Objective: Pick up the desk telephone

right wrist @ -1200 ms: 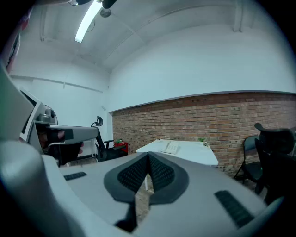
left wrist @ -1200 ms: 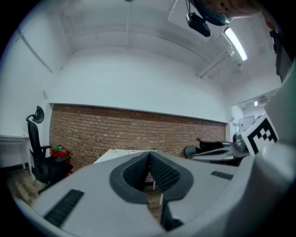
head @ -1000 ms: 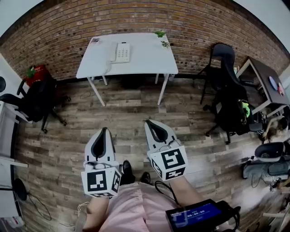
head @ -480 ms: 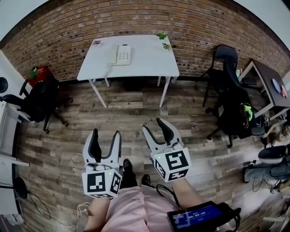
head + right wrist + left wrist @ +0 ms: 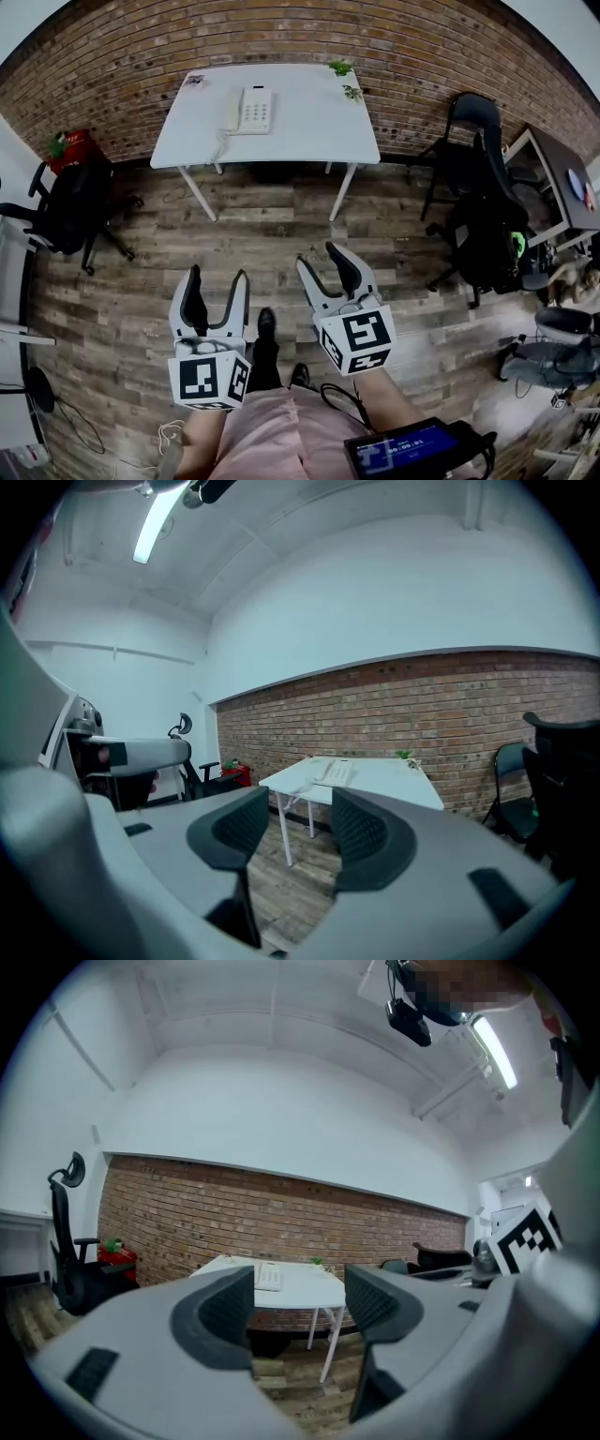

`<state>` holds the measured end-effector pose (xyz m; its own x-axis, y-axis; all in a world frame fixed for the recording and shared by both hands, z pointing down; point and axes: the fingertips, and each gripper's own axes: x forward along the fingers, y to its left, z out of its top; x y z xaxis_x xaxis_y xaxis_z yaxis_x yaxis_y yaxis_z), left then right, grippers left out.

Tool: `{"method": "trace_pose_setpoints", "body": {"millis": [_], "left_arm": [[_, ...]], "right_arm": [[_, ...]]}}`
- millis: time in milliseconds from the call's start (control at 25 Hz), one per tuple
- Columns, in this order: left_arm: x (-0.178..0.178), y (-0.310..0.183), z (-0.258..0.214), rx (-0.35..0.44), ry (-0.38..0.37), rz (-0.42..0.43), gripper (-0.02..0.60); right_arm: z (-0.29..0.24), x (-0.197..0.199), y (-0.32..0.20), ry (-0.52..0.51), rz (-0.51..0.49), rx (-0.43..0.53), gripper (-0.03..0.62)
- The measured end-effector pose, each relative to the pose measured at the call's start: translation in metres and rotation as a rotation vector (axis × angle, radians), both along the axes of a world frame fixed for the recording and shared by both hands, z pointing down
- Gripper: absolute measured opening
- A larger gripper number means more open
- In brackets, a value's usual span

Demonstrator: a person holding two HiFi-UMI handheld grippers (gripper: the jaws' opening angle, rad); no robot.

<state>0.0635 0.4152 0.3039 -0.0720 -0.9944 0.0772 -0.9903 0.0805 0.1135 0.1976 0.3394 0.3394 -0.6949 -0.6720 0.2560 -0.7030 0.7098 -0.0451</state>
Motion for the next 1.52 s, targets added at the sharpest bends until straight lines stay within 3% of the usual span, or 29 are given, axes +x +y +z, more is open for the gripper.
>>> {"method": "trace_pose_setpoints", "body": {"millis": [320,760,1520], "left_arm": [[-0.058,-0.087,0.017,-0.028,0.015,0.016,0.298],[-0.133,-0.184,-0.013,0.037,-0.019,0.055,0.298],[-0.153,-0.268,0.031,-0.079,-0.005,0.130,0.298]], "right_arm": [[0.019,-0.061,-0.081,0.042,-0.005,-0.030,0.210],[-0.006,-0.134,-0.170,0.036,0.023,0.022,0.189],[0.017,-0.155,-0.252,0.043,0.080,-0.026,0.181]]}}
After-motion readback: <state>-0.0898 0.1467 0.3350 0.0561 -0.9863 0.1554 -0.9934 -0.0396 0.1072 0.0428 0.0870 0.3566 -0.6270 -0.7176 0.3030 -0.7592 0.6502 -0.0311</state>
